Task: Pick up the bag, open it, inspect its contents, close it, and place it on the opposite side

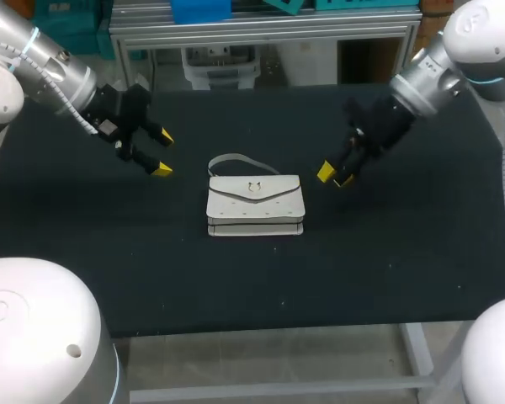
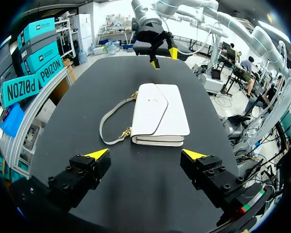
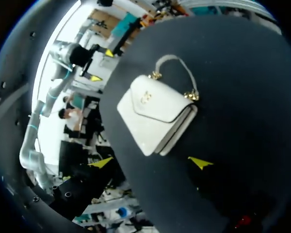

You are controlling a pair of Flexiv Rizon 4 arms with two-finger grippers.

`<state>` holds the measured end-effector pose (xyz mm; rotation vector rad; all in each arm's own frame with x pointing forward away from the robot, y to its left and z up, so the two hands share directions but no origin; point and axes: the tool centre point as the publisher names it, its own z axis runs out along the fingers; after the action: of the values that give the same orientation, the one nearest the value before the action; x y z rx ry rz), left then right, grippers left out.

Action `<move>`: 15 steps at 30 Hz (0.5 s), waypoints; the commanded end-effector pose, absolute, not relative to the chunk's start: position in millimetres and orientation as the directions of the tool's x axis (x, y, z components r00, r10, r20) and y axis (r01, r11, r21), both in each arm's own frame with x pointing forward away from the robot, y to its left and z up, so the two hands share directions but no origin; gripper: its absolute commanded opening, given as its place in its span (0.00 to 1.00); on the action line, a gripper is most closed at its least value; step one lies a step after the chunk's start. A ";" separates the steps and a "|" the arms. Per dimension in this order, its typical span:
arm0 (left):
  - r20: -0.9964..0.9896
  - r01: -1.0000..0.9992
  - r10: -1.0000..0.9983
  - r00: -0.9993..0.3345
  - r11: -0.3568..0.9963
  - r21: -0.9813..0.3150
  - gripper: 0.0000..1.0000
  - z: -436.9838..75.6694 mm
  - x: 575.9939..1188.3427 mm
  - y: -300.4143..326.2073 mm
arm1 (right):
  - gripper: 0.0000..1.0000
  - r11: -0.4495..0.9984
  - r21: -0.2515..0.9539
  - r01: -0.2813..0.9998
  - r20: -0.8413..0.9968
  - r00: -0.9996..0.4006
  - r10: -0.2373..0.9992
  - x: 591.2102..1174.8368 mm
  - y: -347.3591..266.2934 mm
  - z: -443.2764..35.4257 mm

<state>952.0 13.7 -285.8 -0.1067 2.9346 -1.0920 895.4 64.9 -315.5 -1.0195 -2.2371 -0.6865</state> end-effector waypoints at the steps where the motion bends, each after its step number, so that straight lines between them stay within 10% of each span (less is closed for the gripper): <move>1: 0.013 -0.060 -0.068 -0.998 0.753 -0.656 1.00 -286.6 951.6 13.8 | 1.00 0.630 0.234 0.741 0.569 -0.630 0.529 887.2 66.7 -298.6; 15: 0.013 -0.060 -0.068 -0.998 0.753 -0.656 1.00 -286.6 951.6 13.8 | 1.00 0.699 0.309 0.645 0.353 -0.760 0.546 874.1 67.0 -288.8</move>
<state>952.0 13.7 -285.8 -0.1067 2.9345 -1.0921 881.0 67.2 -289.0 -0.8809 -2.5649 -0.6413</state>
